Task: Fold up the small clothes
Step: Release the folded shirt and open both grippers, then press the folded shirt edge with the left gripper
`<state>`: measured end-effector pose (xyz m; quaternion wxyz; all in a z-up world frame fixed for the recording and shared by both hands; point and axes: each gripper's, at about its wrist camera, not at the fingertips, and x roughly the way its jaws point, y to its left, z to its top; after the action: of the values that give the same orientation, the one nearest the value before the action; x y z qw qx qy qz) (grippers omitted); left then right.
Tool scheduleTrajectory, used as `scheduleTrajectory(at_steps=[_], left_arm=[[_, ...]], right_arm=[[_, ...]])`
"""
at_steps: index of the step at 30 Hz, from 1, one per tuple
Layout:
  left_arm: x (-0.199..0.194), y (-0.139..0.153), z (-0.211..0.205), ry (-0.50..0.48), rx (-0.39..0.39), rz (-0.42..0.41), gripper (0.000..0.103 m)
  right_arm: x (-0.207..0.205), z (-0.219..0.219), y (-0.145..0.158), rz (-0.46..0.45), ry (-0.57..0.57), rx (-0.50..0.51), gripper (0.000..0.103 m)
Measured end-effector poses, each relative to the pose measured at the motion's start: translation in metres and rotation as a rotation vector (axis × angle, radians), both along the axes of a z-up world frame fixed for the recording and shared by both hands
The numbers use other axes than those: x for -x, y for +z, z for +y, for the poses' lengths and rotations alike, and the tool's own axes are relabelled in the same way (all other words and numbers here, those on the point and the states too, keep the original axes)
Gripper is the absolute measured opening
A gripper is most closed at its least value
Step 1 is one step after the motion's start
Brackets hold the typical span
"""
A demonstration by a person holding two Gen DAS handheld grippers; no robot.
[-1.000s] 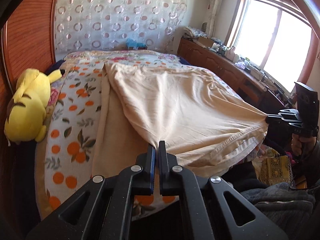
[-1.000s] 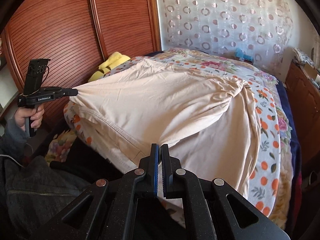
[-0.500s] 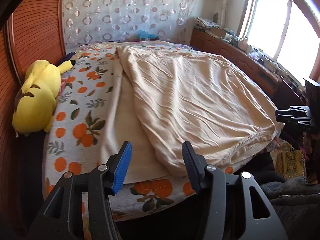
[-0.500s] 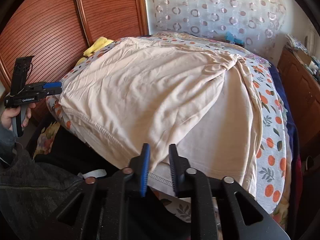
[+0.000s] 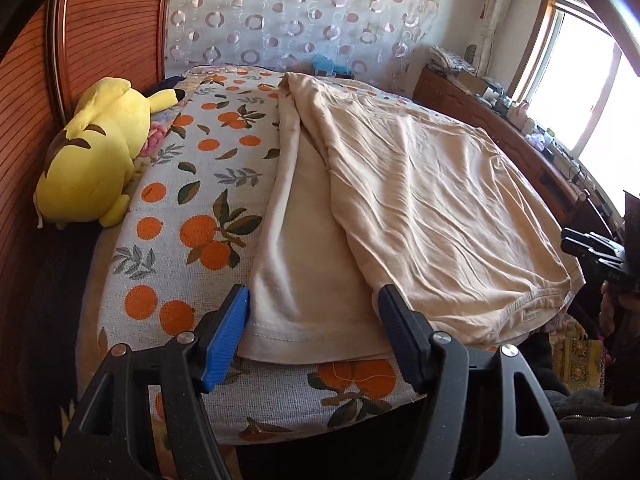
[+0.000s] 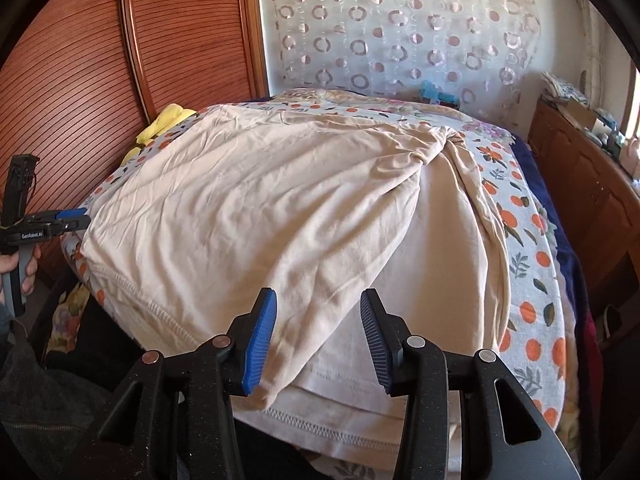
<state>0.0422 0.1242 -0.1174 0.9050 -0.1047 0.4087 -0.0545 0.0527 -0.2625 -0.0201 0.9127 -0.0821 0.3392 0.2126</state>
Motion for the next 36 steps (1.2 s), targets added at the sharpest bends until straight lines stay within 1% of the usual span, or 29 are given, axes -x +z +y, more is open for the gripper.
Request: scheduleTrajectory(at_steps=[2,5,9,12,17,20,21,22,25,27,29,31,32,33,34,36], left_arm=[[0.0,0.0,0.002,0.006,0.032,-0.006,0.068],[0.001,0.001,0.003,0.008,0.066,-0.015,0.069],[-0.003,-0.002,-0.002,-0.002,0.069,-0.001,0.069],[-0.004,-0.003,-0.008,-0.003,0.047,-0.01,0.073],[-0.001,-0.004,-0.017,0.015,0.041,-0.028,0.073],[0.0,-0.004,-0.021,0.03,0.009,-0.034,0.072],[0.0,-0.004,-0.021,0.039,0.004,-0.037,0.064],[0.001,-0.004,-0.021,0.047,0.001,-0.039,0.059],[0.001,-0.004,-0.019,0.054,0.008,-0.043,0.057],[0.002,-0.005,-0.021,0.054,-0.008,-0.048,0.057],[0.003,-0.005,-0.024,0.055,-0.024,-0.054,0.05],[0.003,-0.006,-0.026,0.032,-0.003,-0.056,0.03],[0.002,-0.007,-0.026,0.019,0.016,-0.053,0.025],[0.001,-0.008,-0.027,0.005,0.029,-0.046,0.012],[0.0,-0.008,-0.028,-0.005,0.036,-0.034,0.008],[-0.001,-0.006,-0.031,-0.013,0.04,-0.039,0.005]], right_arm=[[-0.005,0.0,-0.004,-0.007,-0.017,-0.002,0.058],[-0.012,0.001,-0.011,-0.008,-0.039,0.012,0.063],[-0.021,0.002,-0.019,0.006,-0.063,0.02,0.064],[-0.021,0.003,-0.02,-0.004,-0.068,0.015,0.064],[-0.024,0.005,-0.026,0.0,-0.059,0.034,0.066],[-0.026,0.003,-0.034,0.015,-0.064,0.037,0.067],[-0.027,0.001,-0.035,0.018,-0.066,0.028,0.067],[-0.028,-0.001,-0.035,0.017,-0.069,0.019,0.068],[-0.029,-0.002,-0.036,0.013,-0.074,0.019,0.07],[-0.028,-0.002,-0.036,0.01,-0.074,0.024,0.071],[-0.028,-0.002,-0.036,0.007,-0.072,0.025,0.071],[-0.027,-0.003,-0.036,0.007,-0.069,0.021,0.071],[-0.026,-0.005,-0.036,0.008,-0.068,0.016,0.071],[-0.026,-0.007,-0.037,0.011,-0.067,0.011,0.071],[-0.026,-0.009,-0.037,0.013,-0.067,0.004,0.071],[-0.024,-0.013,-0.037,0.013,-0.069,-0.006,0.071]])
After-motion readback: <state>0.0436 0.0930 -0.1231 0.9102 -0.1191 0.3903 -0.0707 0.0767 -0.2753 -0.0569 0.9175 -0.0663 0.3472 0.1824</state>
